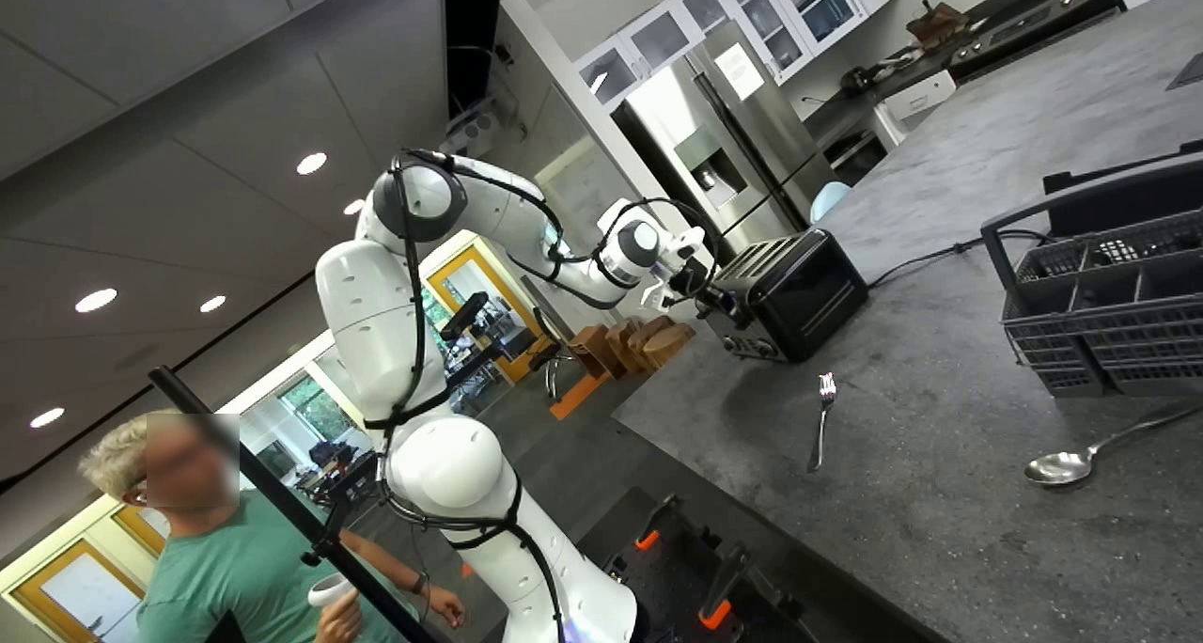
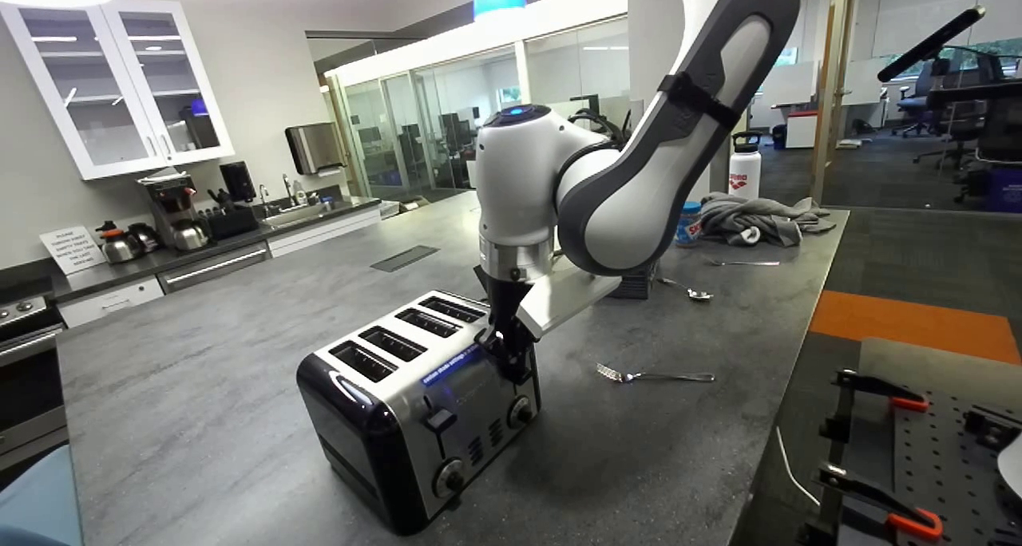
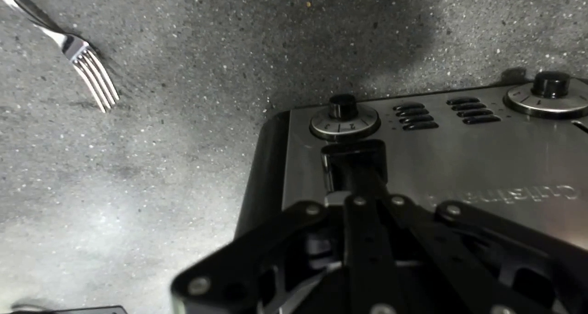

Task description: Turn on the toaster

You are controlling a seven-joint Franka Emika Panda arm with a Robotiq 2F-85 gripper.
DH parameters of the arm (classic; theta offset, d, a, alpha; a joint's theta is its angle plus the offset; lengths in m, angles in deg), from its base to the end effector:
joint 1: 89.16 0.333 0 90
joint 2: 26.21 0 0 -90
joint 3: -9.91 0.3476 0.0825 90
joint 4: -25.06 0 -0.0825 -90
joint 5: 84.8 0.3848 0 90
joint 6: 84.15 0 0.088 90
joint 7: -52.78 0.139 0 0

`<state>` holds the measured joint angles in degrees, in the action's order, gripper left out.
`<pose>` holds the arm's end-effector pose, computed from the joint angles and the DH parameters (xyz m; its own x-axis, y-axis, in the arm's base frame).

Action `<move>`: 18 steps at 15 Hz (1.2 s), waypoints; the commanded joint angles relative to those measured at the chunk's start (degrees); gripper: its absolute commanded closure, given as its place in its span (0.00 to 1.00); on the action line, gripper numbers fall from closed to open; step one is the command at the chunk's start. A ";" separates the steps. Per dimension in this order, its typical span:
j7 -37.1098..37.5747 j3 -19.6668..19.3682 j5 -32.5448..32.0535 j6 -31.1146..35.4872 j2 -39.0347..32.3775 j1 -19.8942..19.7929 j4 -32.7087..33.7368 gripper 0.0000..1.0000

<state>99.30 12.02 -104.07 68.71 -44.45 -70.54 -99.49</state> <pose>0.5556 0.2153 0.2589 0.9580 -0.1584 0.2390 -0.1685 -0.9855 0.0223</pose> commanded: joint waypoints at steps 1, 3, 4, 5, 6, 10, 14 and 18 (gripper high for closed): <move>-0.02 -1.47 -0.05 2.80 -4.04 0.24 1.34 1.00; -0.60 -1.77 0.33 4.18 -5.65 0.26 1.70 1.00; -0.84 -2.00 0.49 5.01 -6.47 0.31 1.82 1.00; -1.18 -2.12 0.86 5.83 -7.24 0.28 1.92 1.00; -1.28 -2.42 1.01 6.61 -8.03 0.42 2.07 1.00; -2.10 -2.39 2.58 8.16 -9.53 0.27 2.39 1.00; -2.57 -2.60 3.29 8.39 -11.83 0.17 3.49 1.00; -1.81 -3.14 3.29 8.02 -11.67 0.79 3.66 1.00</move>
<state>98.70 11.09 -101.34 73.43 -49.66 -70.54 -99.01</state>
